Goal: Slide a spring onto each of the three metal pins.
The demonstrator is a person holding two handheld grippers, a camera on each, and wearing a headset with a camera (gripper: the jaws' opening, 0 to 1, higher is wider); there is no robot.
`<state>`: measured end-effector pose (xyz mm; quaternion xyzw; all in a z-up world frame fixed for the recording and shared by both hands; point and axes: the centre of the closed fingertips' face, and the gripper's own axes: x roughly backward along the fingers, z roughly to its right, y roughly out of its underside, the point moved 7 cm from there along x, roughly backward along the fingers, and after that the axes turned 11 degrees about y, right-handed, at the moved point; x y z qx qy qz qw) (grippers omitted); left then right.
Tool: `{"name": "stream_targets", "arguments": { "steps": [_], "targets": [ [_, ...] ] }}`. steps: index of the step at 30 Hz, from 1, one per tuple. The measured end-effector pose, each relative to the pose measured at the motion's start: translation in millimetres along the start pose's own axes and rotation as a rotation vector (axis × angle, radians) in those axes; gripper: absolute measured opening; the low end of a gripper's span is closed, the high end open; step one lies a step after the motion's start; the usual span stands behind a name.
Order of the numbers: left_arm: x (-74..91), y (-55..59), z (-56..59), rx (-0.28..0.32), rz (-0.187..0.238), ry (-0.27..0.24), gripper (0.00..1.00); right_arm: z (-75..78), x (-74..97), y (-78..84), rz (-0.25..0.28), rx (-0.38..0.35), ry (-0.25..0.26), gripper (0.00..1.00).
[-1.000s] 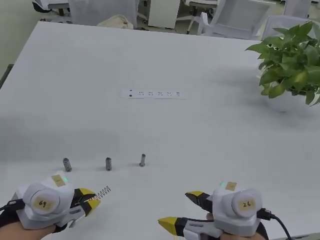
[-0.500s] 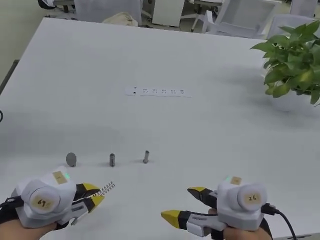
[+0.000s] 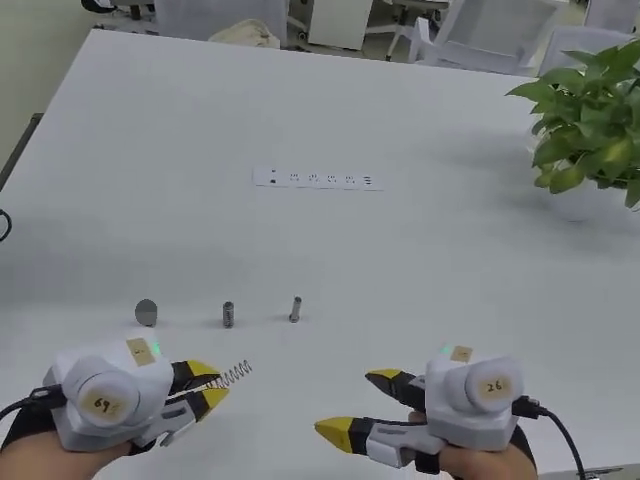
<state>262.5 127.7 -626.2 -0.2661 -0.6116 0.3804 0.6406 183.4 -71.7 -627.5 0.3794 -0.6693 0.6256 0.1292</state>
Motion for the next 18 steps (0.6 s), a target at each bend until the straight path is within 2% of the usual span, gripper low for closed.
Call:
{"name": "stream_targets", "arguments": {
  "steps": [6, 18],
  "targets": [
    [-6.1, -8.6, 9.3, -0.040, -0.002, 0.033, 0.03, -4.6, -5.6, -1.9, -0.007, 0.007, -0.030, 0.60],
    [-23.0, -21.4, 32.7, -0.115, -0.014, 0.112, 0.03, -14.3, -11.6, -9.4, 0.017, -0.003, -0.098, 0.53]
  ]
}}
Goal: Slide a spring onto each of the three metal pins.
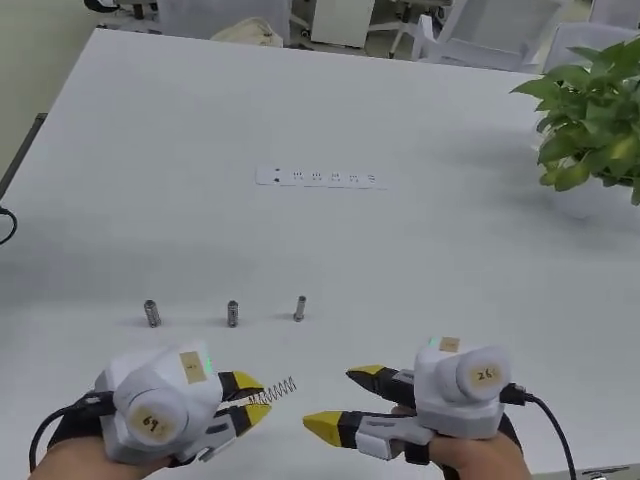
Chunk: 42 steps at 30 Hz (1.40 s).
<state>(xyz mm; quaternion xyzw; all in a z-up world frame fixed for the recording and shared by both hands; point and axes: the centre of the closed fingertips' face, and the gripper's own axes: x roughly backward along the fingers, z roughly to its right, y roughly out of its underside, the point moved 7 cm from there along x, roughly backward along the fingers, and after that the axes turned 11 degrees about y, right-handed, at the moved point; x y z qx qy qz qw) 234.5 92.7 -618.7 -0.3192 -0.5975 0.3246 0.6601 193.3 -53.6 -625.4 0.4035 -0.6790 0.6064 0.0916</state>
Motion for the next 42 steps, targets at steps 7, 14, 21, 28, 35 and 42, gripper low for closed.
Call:
{"name": "stream_targets", "arguments": {
  "steps": [7, 14, 21, 28, 35, 42],
  "targets": [
    [-5.6, -3.8, 7.5, -0.035, -0.011, 0.035, 0.03, -6.2, -1.8, 2.0, 0.007, 0.008, -0.045, 0.41],
    [-7.5, -5.8, 9.1, -0.061, -0.023, 0.056, 0.03, -15.1, -2.4, 1.7, 0.013, 0.010, -0.117, 0.31],
    [-8.8, -6.4, 10.8, -0.081, -0.037, 0.070, 0.03, -24.1, -3.3, -2.1, 0.020, 0.015, -0.171, 0.25],
    [-9.0, -3.2, 11.3, -0.096, -0.057, 0.085, 0.03, -27.8, -4.4, -2.2, 0.011, 0.023, -0.192, 0.24],
    [-8.8, -2.7, 10.6, -0.105, -0.068, 0.084, 0.03, -30.7, -0.3, -6.8, 0.016, 0.035, -0.211, 0.20],
    [-10.2, -3.3, 9.1, -0.129, -0.079, 0.081, 0.03, -36.5, 0.2, -12.4, 0.016, 0.062, -0.229, 0.19]
  ]
}}
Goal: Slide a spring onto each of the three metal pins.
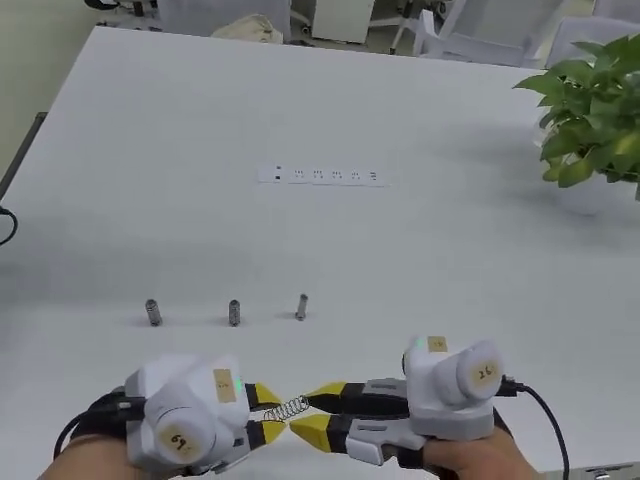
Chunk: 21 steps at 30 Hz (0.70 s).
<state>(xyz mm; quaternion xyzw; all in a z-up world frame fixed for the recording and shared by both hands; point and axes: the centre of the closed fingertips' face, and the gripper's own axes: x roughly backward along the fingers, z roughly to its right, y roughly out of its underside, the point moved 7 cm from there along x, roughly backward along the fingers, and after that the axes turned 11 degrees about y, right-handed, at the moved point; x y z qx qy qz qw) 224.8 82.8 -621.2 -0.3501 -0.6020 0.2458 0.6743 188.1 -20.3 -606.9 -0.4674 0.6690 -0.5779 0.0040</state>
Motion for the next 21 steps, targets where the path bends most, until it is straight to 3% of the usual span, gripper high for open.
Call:
{"name": "stream_targets", "arguments": {
  "steps": [21],
  "targets": [
    [-2.0, -3.9, 3.9, -0.041, -0.012, 0.010, 0.03, 2.3, -11.0, -1.3, -0.089, 0.101, -0.011, 0.18]
  ]
}}
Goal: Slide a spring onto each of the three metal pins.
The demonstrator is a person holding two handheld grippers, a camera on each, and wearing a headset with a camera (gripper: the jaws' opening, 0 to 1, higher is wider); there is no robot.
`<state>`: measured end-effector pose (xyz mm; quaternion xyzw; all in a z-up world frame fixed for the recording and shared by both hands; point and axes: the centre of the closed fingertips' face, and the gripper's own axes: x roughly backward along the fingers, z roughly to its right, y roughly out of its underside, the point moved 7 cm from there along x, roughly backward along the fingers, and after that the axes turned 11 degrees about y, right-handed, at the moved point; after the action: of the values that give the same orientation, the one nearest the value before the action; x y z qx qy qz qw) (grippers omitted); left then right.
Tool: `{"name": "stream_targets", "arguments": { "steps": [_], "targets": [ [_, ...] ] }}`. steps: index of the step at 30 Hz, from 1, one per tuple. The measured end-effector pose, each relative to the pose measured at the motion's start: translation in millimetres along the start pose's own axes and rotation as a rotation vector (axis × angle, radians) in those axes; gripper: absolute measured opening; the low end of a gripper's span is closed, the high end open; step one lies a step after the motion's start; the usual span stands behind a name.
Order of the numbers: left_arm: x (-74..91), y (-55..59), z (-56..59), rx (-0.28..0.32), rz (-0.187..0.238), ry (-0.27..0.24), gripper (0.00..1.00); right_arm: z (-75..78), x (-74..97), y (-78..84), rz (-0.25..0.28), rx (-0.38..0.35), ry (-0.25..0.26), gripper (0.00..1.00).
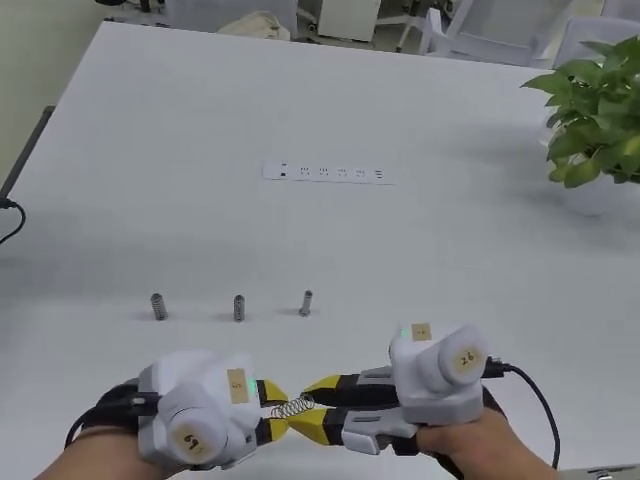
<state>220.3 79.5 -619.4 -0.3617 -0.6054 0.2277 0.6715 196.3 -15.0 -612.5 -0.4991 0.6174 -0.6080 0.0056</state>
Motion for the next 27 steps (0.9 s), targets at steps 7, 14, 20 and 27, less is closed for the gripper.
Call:
{"name": "stream_targets", "arguments": {
  "steps": [7, 14, 20, 27],
  "targets": [
    [0.0, -1.6, -0.1, -0.005, 0.002, 0.003, 0.03, -0.5, -3.5, -1.6, -0.003, 0.030, -0.004, 0.09],
    [-0.3, -0.4, -0.9, 0.007, 0.012, 0.008, 0.03, -0.1, -3.3, -0.8, -0.001, 0.026, 0.003, 0.08],
    [-0.7, -1.2, -3.8, 0.029, 0.028, 0.003, 0.03, 2.7, -2.2, -1.7, 0.007, 0.018, 0.020, 0.08],
    [4.3, 4.0, -6.2, 0.051, 0.029, -0.025, 0.03, 7.8, 0.8, -1.8, 0.020, 0.004, 0.041, 0.08]
  ]
}}
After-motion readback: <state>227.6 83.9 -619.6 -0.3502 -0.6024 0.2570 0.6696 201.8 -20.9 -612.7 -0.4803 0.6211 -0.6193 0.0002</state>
